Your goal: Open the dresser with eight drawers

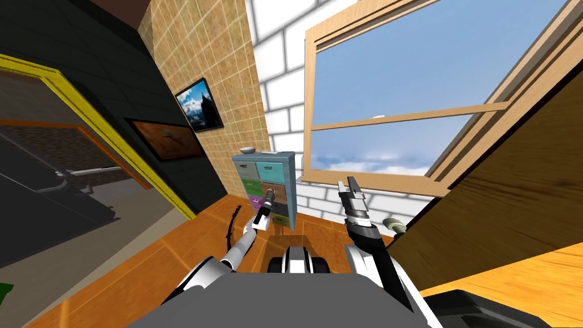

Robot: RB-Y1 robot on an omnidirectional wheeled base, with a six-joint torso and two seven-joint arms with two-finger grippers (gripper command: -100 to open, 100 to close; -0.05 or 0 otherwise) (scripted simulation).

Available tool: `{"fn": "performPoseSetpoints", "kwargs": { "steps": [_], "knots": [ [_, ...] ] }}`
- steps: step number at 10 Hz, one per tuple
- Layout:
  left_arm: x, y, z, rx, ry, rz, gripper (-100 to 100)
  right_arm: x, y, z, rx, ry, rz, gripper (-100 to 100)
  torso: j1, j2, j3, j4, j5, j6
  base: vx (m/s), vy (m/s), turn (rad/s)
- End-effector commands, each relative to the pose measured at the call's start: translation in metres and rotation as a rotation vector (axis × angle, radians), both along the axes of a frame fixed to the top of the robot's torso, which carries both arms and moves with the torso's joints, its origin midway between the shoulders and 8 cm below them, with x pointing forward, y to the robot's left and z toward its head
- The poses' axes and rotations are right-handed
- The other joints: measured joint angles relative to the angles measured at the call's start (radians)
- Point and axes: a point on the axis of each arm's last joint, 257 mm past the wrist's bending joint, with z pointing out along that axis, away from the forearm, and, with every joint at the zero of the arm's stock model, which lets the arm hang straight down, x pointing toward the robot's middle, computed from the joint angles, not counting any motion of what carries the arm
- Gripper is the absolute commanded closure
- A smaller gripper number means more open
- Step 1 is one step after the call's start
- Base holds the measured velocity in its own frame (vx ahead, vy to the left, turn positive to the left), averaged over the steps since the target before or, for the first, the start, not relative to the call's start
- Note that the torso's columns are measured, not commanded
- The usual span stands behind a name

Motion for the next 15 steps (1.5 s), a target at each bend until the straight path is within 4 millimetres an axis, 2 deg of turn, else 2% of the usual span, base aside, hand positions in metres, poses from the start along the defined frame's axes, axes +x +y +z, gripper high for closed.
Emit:
{"fn": "performPoseSetpoints", "kwargs": {
  "steps": [1, 8, 9, 15],
  "knots": [
    [0.005, -0.005, 0.005, -0.001, 0.002, -0.012, 100, 0.000, 0.000, 0.000, 0.000, 0.000, 0.000, 0, 0.002, 0.006, 0.003, 0.001, 0.001, -0.001, -0.152, 0.045, 0.012],
    [0.008, -0.010, 0.011, -0.001, 0.003, -0.034, 100, 0.000, 0.000, 0.000, 0.000, 0.000, 0.000, 0, -0.002, 0.005, 0.003, 0.003, -0.001, -0.001, -0.153, 0.035, 0.018],
    [0.018, 0.011, 0.017, 0.002, 0.010, -0.009, -100, 0.000, 0.000, 0.000, 0.000, 0.000, 0.000, 0, -0.002, 0.005, 0.003, 0.003, -0.001, 0.000, -0.137, 0.000, -0.153],
    [0.048, 0.067, 0.050, 0.001, 0.010, 0.052, -100, 0.000, 0.000, 0.000, 0.000, 0.000, 0.000, 0, 0.001, 0.001, 0.001, 0.001, 0.000, -0.002, -0.068, -0.034, -0.107]
  ]
}}
